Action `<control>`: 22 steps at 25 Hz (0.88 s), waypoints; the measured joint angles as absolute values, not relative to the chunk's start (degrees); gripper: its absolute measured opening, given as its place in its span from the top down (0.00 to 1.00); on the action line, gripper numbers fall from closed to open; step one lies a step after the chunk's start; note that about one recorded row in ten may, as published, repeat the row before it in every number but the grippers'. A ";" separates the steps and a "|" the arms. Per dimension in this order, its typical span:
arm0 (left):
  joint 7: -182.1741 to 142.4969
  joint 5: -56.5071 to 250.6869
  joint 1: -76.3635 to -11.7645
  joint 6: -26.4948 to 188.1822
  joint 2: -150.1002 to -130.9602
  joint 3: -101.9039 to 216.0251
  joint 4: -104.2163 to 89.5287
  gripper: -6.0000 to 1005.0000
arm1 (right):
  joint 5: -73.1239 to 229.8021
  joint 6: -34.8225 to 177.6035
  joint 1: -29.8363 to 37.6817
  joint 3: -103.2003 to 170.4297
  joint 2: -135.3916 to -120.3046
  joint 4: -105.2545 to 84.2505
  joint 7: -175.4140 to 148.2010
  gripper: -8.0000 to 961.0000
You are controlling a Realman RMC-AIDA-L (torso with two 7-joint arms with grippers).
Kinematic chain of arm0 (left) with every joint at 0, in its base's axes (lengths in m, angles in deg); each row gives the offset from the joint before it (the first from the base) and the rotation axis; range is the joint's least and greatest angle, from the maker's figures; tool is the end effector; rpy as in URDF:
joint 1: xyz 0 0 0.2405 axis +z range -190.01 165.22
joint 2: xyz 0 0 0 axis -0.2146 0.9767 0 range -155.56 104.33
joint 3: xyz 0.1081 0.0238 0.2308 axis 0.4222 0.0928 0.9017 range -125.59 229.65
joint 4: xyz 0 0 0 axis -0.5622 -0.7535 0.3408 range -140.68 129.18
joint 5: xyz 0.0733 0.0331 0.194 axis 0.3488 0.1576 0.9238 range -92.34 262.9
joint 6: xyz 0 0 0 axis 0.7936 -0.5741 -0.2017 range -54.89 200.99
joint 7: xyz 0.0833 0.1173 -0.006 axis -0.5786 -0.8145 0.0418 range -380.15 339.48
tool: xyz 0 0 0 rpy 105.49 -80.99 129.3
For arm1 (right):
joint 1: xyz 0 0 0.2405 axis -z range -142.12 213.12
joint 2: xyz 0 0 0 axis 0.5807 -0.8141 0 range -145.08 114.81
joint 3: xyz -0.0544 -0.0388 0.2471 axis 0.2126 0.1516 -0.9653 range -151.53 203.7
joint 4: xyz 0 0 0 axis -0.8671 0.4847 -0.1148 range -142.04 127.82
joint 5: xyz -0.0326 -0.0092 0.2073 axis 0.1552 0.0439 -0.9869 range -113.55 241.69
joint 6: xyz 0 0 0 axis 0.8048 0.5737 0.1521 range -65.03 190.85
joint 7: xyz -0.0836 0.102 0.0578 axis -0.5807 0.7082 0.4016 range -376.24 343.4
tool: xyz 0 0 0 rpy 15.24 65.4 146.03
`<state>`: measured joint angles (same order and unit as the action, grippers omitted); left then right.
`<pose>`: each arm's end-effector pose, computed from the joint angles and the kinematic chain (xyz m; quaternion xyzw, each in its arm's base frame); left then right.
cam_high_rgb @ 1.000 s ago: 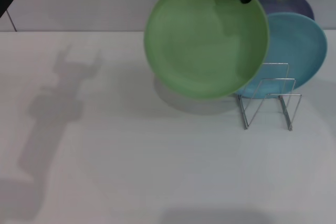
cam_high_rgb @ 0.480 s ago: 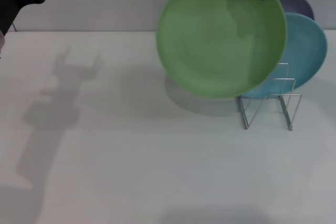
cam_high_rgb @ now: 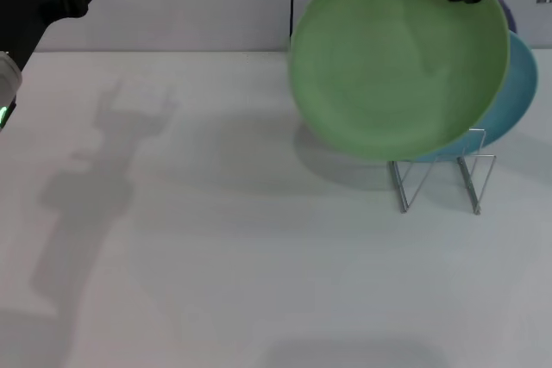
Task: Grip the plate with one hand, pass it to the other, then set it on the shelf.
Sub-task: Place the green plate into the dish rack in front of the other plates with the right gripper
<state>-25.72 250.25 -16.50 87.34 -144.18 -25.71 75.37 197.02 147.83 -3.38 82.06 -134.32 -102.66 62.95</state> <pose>-0.1859 0.3589 0.0511 -0.7188 -0.1676 -0.2927 0.6080 0.0843 0.3897 0.1157 -0.9020 -0.2741 -0.0558 0.3288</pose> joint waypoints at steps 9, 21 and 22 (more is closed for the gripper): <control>-25.63 250.25 -17.08 87.38 -144.17 -24.82 75.15 0.14 | 195.39 148.21 -1.93 79.76 -134.47 -103.02 56.01 0.97; -25.60 250.25 -17.34 87.35 -144.18 -23.83 75.04 0.14 | 194.08 149.42 0.07 79.20 -134.68 -103.53 49.85 0.97; -25.60 250.25 -17.38 87.35 -144.18 -23.69 75.02 0.14 | 193.88 149.67 0.28 78.97 -134.68 -103.58 49.19 0.97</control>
<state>-25.60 250.25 -17.38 87.35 -144.18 -23.69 75.02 193.88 149.67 0.28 78.97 -134.68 -103.58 49.19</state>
